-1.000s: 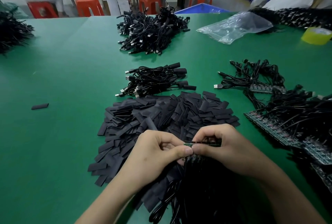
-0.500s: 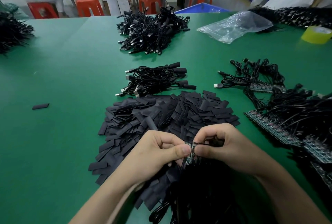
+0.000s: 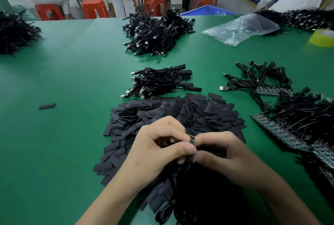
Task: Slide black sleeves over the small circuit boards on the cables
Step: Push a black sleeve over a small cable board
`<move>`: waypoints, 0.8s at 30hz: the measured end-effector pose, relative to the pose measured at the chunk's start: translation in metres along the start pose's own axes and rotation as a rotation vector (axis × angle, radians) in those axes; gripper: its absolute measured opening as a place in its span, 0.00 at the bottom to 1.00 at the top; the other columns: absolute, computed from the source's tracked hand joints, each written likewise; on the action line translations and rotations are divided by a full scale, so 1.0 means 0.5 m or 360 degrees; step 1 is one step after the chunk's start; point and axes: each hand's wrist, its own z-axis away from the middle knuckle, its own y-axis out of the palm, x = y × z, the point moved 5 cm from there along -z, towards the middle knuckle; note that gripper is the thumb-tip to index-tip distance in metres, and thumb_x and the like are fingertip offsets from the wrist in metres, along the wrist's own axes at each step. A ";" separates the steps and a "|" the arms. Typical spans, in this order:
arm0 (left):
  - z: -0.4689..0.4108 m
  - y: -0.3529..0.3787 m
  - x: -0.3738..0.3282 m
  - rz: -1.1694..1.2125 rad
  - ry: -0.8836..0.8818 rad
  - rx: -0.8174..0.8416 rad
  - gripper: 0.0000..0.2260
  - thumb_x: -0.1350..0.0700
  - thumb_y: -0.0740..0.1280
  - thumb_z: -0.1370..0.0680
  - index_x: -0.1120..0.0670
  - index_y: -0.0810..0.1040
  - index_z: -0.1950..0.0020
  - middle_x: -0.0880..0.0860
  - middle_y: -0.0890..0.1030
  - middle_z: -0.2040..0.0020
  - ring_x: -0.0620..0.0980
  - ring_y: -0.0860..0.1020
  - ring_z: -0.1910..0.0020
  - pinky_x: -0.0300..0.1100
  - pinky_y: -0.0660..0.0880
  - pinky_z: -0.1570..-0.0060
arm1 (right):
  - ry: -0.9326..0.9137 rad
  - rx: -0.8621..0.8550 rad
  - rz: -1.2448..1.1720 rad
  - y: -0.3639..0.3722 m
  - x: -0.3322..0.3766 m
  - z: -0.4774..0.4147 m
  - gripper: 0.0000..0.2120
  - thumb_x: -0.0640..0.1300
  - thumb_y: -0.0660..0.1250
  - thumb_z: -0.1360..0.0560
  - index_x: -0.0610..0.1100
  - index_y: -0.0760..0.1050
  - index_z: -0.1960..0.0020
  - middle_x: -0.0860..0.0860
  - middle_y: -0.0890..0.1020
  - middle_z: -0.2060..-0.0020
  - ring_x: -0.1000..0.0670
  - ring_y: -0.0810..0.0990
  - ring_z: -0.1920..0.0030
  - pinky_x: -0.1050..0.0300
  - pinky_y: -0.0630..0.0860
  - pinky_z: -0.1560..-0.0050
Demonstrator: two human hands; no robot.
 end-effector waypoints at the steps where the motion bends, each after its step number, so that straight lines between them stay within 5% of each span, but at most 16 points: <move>1: 0.000 -0.003 0.002 -0.0001 -0.0001 -0.0043 0.02 0.56 0.78 0.32 0.53 0.87 0.63 0.54 0.77 0.61 0.48 0.76 0.66 0.39 0.75 0.63 | 0.0011 0.0018 -0.0133 0.005 0.001 0.000 0.07 0.55 0.69 0.20 0.54 0.83 0.49 0.48 0.87 0.51 0.47 0.86 0.48 0.52 0.80 0.47; 5: -0.001 -0.012 0.005 -0.0131 0.0075 -0.0165 0.03 0.54 0.77 0.32 0.50 0.85 0.64 0.49 0.77 0.63 0.44 0.75 0.64 0.34 0.72 0.60 | -0.0024 -0.0065 -0.0188 0.006 0.004 -0.001 0.08 0.54 0.71 0.21 0.50 0.84 0.49 0.46 0.87 0.50 0.42 0.86 0.46 0.36 0.80 0.43; 9: -0.004 -0.028 0.009 -0.0342 0.0125 -0.0179 0.01 0.52 0.75 0.27 0.47 0.86 0.57 0.47 0.83 0.57 0.45 0.80 0.58 0.34 0.73 0.55 | -0.0011 -0.0172 -0.0199 0.012 -0.006 -0.004 0.11 0.53 0.70 0.20 0.46 0.84 0.50 0.48 0.88 0.51 0.47 0.87 0.48 0.51 0.82 0.45; 12: -0.007 -0.088 0.025 -0.1090 0.0096 -0.0470 0.05 0.53 0.73 0.22 0.45 0.86 0.48 0.42 0.84 0.53 0.43 0.81 0.50 0.36 0.73 0.50 | -0.0117 -0.0213 -0.0497 -0.002 0.009 -0.004 0.12 0.51 0.68 0.19 0.44 0.84 0.50 0.45 0.88 0.52 0.44 0.86 0.45 0.55 0.80 0.42; 15: -0.009 -0.120 0.050 -0.1646 -0.0031 -0.0426 0.11 0.54 0.74 0.22 0.47 0.85 0.40 0.42 0.81 0.47 0.46 0.78 0.45 0.42 0.73 0.45 | -0.0139 -0.0302 -0.1096 -0.027 0.019 0.003 0.10 0.54 0.71 0.23 0.47 0.82 0.53 0.47 0.86 0.63 0.45 0.87 0.57 0.53 0.82 0.50; 19: -0.010 -0.116 0.062 -0.1818 -0.0047 -0.0242 0.16 0.47 0.75 0.24 0.46 0.84 0.37 0.41 0.81 0.43 0.46 0.76 0.42 0.45 0.75 0.43 | -0.0210 -0.0224 -0.1850 -0.053 0.030 0.012 0.09 0.45 0.64 0.17 0.39 0.76 0.51 0.49 0.74 0.72 0.50 0.76 0.75 0.56 0.79 0.66; 22: -0.010 -0.110 0.059 -0.1881 -0.0025 -0.0234 0.18 0.44 0.77 0.27 0.47 0.85 0.38 0.42 0.82 0.44 0.48 0.77 0.44 0.47 0.76 0.45 | -0.0125 -0.0522 -0.1547 -0.084 0.028 0.019 0.11 0.47 0.59 0.17 0.43 0.75 0.54 0.53 0.64 0.75 0.54 0.59 0.80 0.62 0.62 0.78; 24: -0.009 -0.108 0.054 -0.1923 0.0016 -0.0266 0.18 0.45 0.78 0.28 0.47 0.85 0.40 0.43 0.83 0.46 0.49 0.78 0.46 0.47 0.77 0.47 | -0.0171 -0.0718 -0.1273 -0.111 0.039 0.027 0.11 0.50 0.60 0.19 0.46 0.74 0.56 0.56 0.64 0.75 0.55 0.56 0.79 0.62 0.57 0.78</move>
